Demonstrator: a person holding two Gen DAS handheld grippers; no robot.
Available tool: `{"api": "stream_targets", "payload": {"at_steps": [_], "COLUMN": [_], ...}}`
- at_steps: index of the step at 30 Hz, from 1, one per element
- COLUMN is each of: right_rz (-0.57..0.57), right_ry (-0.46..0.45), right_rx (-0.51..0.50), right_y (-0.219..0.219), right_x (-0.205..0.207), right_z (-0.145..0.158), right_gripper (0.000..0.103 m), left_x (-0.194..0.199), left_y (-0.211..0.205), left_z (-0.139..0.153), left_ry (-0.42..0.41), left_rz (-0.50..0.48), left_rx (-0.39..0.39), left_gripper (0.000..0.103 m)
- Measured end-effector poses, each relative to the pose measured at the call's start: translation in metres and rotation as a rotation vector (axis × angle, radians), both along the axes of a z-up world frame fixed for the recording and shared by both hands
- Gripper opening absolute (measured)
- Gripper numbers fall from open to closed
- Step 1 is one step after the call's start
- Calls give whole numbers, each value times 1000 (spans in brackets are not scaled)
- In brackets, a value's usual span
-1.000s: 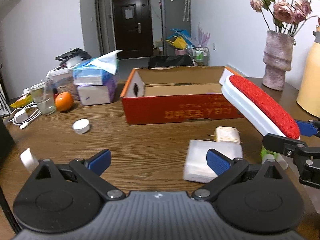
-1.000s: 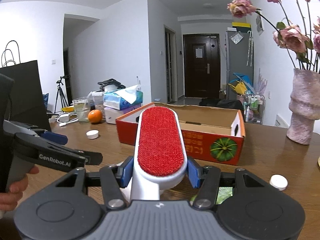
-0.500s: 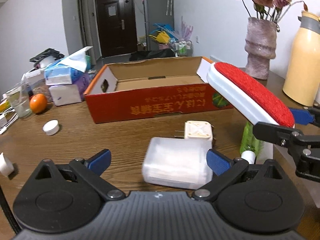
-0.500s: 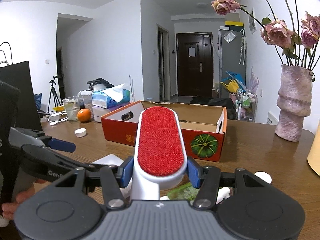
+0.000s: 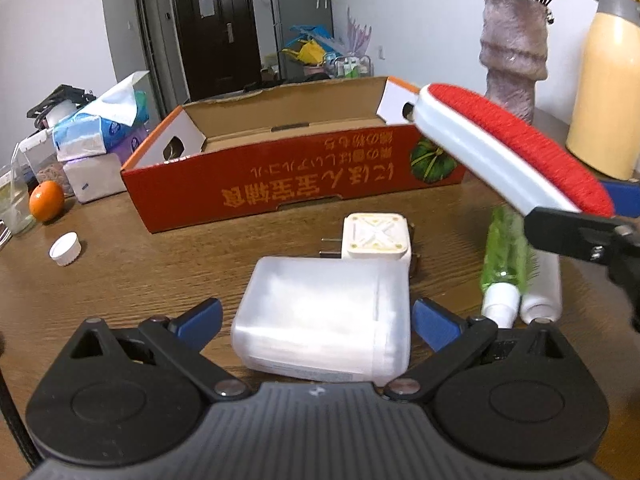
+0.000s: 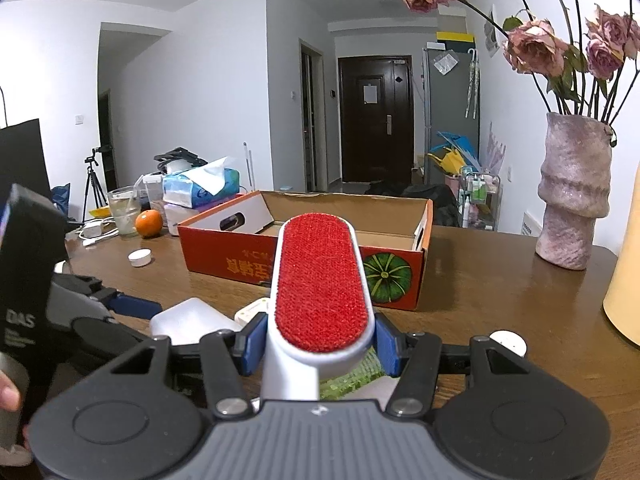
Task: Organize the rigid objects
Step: 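Grasp the white translucent plastic box with left tool while right tool holds brush, then carry the white plastic box and lint brush over the cardboard box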
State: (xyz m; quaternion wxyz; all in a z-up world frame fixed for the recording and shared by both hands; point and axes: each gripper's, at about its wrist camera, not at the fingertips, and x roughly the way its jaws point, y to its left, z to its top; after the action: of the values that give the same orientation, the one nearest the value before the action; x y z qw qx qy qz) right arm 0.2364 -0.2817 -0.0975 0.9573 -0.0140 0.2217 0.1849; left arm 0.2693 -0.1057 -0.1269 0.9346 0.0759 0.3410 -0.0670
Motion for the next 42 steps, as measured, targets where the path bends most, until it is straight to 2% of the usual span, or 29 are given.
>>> {"api": "stream_targets", "payload": {"at_steps": [5, 9, 12, 17, 31, 42], "right_rz": [1, -2, -1, 2, -15, -50], "right_ry": [9, 13, 13, 5, -14, -30], "right_rx": [-4, -5, -6, -9, -4, 24], "right_y": [0, 1, 1, 2, 5, 11], "right_x": [1, 2, 2, 1, -13, -21], "right_z": [-2, -1, -2, -1, 1, 7], "right_gripper": [55, 55, 55, 55, 55, 55], "left_x": [9, 11, 12, 6, -31, -51], "left_y": [0, -5, -3, 7, 23, 38], "left_z": [-4, -9, -10, -7, 9, 40], "left_ry": [14, 19, 24, 36, -26, -112], "left_rz": [4, 3, -4, -8, 35, 69], "left_rx": [-16, 10, 0, -79, -77, -113], "left_gripper": [103, 102, 92, 83, 83, 83]}}
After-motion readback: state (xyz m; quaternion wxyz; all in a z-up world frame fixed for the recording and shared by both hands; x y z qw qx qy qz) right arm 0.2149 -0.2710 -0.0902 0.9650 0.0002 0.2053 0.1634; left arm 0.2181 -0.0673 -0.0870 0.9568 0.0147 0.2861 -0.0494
